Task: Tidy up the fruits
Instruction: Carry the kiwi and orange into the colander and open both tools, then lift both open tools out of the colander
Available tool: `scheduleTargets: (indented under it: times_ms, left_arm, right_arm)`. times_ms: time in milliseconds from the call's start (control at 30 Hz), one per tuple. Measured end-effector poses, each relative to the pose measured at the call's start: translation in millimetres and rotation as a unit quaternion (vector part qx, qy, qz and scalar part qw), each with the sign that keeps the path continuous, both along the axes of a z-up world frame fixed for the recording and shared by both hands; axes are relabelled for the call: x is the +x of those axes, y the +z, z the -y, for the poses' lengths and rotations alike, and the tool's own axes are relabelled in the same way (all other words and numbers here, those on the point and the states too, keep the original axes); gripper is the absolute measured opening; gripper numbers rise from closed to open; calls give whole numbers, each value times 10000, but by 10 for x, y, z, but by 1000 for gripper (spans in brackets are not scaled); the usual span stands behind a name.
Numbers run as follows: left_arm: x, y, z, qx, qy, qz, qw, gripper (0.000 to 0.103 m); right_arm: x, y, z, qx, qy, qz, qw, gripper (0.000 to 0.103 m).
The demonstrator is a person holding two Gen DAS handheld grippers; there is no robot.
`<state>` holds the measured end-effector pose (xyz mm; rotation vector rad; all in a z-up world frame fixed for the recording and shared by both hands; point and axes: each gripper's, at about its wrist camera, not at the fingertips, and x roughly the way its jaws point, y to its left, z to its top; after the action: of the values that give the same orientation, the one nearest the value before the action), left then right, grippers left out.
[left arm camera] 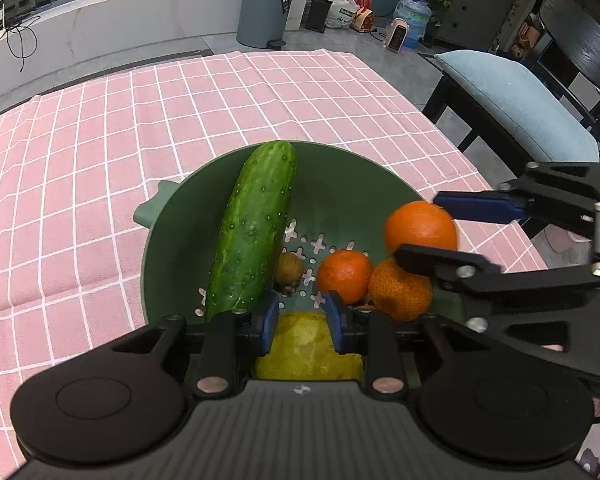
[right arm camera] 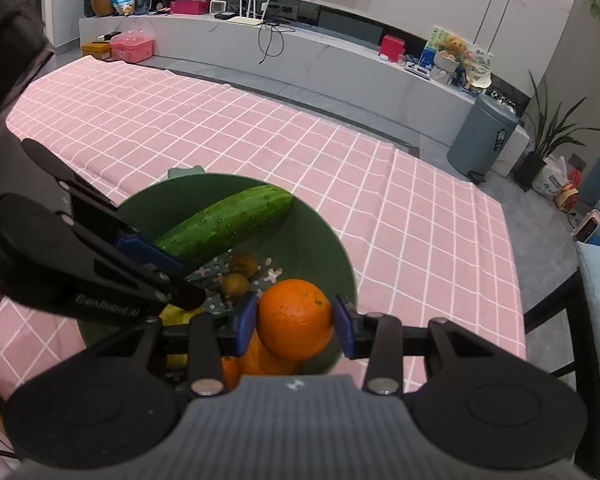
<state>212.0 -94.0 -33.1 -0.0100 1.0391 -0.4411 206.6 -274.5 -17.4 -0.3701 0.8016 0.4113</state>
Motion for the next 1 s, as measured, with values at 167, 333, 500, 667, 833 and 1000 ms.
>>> scheduleTargets:
  times_ms: [167, 333, 500, 667, 833, 1000]
  left_arm:
    - [-74, 113, -68, 28, 6, 151, 9999, 43]
    - [-183, 263, -129, 189, 43, 424, 9989, 45]
    - [-250, 360, -211, 214, 150, 532, 9982, 46]
    - [-320, 418, -315, 223, 152, 552, 9981, 46]
    - [-408, 435, -444, 253, 188, 594, 9977, 46]
    - [-536, 440, -600, 231, 193, 668, 9973, 46]
  right_arm:
    - [104, -90, -61, 13, 35, -74, 10000, 38]
    - [200, -141, -71, 44, -17, -121, 9999, 38]
    - [247, -186, -152, -101, -4, -125, 9999, 38]
    - [244, -181, -183, -203, -6, -126, 9997, 39]
    - [196, -135, -192, -215, -76, -91, 9997, 44]
    - [11, -8, -184, 22, -299, 26, 9995, 47]
